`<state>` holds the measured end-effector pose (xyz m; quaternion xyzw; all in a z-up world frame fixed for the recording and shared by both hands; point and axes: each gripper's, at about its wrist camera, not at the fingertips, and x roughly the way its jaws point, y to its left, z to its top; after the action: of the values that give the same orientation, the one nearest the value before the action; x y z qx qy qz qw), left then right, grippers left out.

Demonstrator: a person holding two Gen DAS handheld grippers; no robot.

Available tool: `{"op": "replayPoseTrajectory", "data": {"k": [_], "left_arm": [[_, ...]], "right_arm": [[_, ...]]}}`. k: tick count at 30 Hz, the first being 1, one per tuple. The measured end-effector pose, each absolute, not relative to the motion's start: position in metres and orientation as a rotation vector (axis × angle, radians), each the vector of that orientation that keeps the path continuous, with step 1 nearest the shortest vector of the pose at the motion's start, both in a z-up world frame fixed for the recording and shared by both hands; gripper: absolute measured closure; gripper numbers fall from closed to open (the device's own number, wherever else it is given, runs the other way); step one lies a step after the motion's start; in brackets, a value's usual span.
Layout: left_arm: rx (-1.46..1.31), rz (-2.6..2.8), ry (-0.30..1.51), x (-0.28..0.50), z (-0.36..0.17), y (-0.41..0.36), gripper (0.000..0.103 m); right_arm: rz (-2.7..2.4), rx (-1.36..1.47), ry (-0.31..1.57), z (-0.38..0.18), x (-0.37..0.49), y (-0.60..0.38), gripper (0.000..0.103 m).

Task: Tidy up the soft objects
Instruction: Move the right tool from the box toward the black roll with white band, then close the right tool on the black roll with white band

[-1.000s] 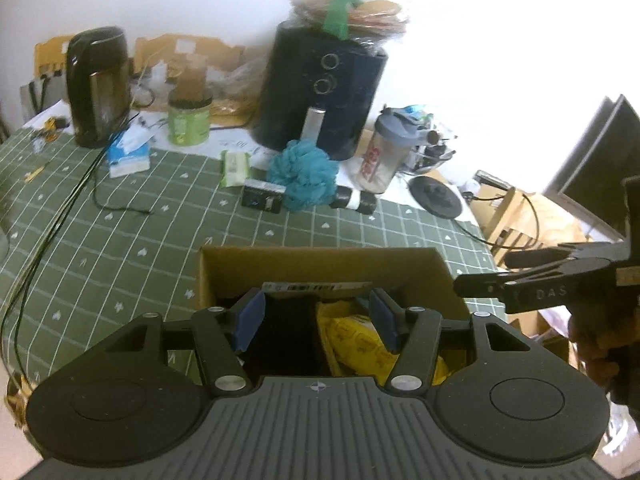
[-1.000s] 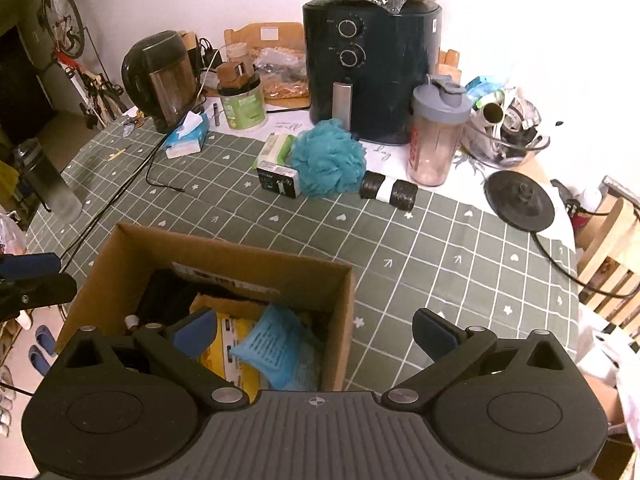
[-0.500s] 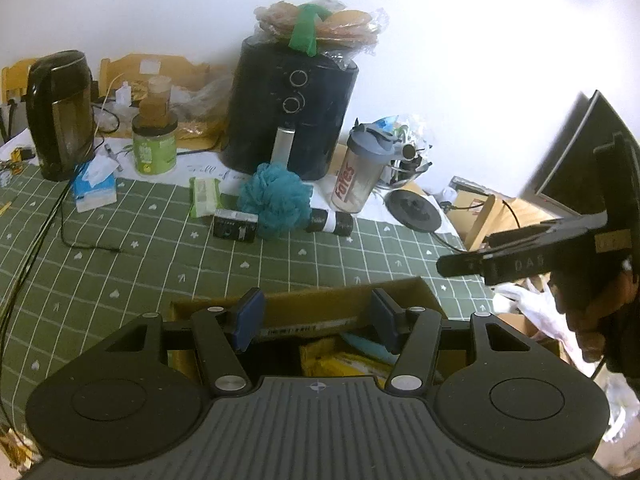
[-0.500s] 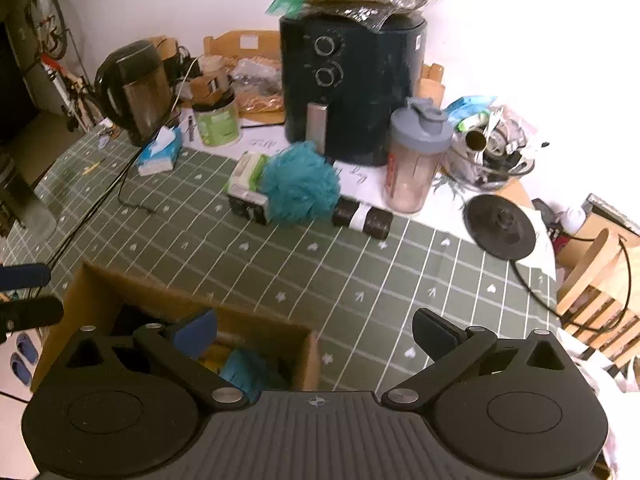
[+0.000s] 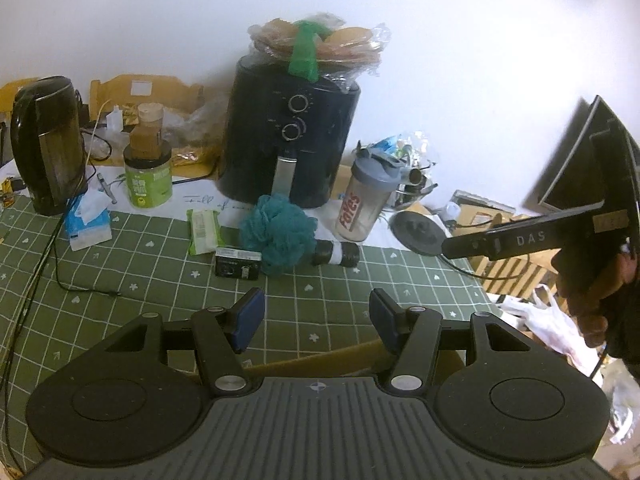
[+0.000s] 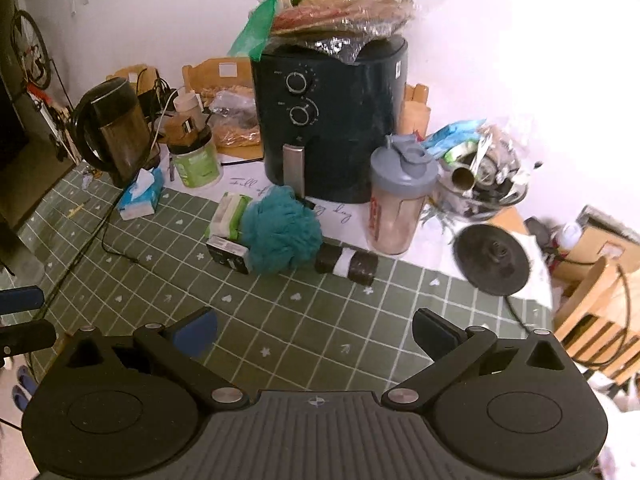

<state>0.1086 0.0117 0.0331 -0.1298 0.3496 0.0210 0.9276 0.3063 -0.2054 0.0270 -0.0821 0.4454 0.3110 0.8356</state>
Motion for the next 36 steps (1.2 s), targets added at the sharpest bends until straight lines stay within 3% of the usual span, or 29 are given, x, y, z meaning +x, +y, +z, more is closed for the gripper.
{"op": "replayPoseTrajectory", "data": {"k": [16, 31, 36], "left_arm": [[-0.273, 0.073, 0.791, 0.112, 0.018, 0.036, 0.045], [-0.301, 0.082, 0.782, 0.109, 0.016, 0.056, 0.045], [-0.319, 0.102, 0.794, 0.105, 0.01, 0.065, 0.045]], "right_arm": [[0.71, -0.137, 1.02, -0.032, 0.343, -0.188, 0.0], [0.875, -0.411, 0.947, -0.102, 0.374, -0.154, 0.0], [0.851, -0.502, 0.913, -0.128, 0.384, -0.141, 0.009]]}}
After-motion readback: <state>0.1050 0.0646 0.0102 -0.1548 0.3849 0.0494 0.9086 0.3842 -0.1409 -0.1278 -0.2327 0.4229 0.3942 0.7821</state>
